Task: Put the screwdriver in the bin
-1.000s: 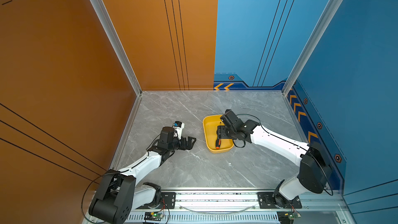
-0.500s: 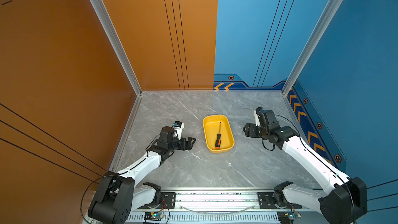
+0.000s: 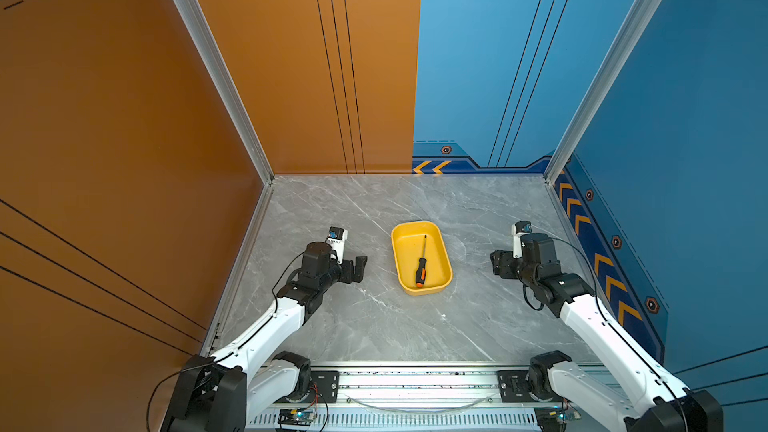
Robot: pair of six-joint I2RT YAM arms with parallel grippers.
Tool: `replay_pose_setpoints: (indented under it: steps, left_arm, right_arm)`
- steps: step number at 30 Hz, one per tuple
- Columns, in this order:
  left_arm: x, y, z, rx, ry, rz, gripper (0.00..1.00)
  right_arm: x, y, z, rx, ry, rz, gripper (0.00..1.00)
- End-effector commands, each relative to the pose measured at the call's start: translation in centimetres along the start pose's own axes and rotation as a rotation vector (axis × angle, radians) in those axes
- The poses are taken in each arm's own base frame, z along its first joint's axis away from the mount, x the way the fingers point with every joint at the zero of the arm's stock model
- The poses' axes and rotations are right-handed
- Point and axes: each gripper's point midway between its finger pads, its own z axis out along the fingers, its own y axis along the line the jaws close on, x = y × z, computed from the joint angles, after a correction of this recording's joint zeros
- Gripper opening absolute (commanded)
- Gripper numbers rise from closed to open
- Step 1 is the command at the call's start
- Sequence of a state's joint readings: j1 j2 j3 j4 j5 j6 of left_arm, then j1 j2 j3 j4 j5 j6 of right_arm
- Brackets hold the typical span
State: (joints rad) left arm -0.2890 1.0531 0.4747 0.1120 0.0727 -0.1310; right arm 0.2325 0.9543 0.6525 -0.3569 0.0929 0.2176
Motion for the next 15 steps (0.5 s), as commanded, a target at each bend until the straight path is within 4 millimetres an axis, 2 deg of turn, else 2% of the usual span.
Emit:
replay_pose_setpoints:
  steps: [1,7,15]
  left_arm:
    - [-3.0,2.9,-1.0,-0.173,-0.102,0.075,0.98]
    - [-3.6,6.2,-1.2,-0.273,-0.185,0.065,0.98]
    - [-2.8,8.9,-0.8,-0.329,-0.219,0.076,0.98]
  right_arm:
    - [-1.2,-1.2,0.5,0.060,-0.110,-0.023,0.77]
    - [-1.2,-2.7,2.0,0.121,-0.202,-0.046,0.77]
    - [-1.9,-5.0,3.2,0.175,-0.358,-0.033,0.77]
